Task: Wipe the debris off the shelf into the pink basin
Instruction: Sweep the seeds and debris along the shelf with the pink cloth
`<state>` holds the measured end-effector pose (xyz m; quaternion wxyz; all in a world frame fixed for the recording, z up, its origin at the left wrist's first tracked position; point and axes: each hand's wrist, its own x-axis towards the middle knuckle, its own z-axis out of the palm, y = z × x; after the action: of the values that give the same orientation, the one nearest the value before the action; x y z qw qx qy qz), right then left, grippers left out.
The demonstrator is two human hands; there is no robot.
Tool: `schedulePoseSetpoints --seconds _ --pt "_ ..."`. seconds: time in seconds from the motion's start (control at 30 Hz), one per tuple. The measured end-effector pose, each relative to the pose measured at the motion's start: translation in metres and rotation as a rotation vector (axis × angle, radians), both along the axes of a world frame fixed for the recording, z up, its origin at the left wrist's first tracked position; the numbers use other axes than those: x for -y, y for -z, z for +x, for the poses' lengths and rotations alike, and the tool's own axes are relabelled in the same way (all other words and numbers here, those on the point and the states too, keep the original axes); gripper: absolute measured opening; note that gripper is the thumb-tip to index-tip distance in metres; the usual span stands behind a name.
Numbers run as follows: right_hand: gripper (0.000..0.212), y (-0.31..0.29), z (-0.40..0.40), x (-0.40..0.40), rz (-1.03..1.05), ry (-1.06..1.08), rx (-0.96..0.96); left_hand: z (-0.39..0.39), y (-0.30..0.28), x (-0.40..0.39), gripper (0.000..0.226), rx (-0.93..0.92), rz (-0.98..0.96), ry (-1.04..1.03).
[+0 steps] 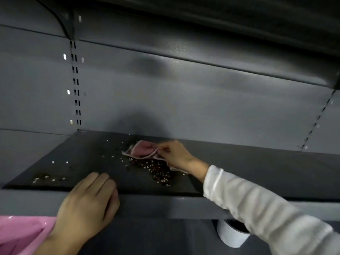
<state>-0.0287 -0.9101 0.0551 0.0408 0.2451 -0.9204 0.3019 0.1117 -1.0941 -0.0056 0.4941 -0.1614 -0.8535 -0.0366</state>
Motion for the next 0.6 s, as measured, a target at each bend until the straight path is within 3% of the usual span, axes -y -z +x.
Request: schedulePoseSetpoints --seconds 0.1,0.23,0.37,0.53,0.6 --pt "0.024 -0.020 -0.009 -0.038 -0.152 0.088 0.009 0.001 0.000 -0.002 0.033 -0.010 -0.001 0.001" --pt "0.023 -0.027 -0.019 -0.137 -0.107 0.401 -0.056 0.002 -0.003 -0.003 0.033 -0.011 -0.009 -0.007" --pt "0.023 0.003 -0.011 -0.195 -0.100 0.641 0.049 0.002 -0.001 -0.001 0.030 0.008 -0.027 0.016" --pt "0.029 0.013 -0.006 -0.139 -0.069 0.536 0.026 0.002 -0.004 0.001 0.025 0.076 -0.029 0.113" --pt "0.030 0.012 -0.005 -0.096 0.056 0.492 -0.002 0.004 -0.007 0.004 0.024 0.107 -0.048 0.125"
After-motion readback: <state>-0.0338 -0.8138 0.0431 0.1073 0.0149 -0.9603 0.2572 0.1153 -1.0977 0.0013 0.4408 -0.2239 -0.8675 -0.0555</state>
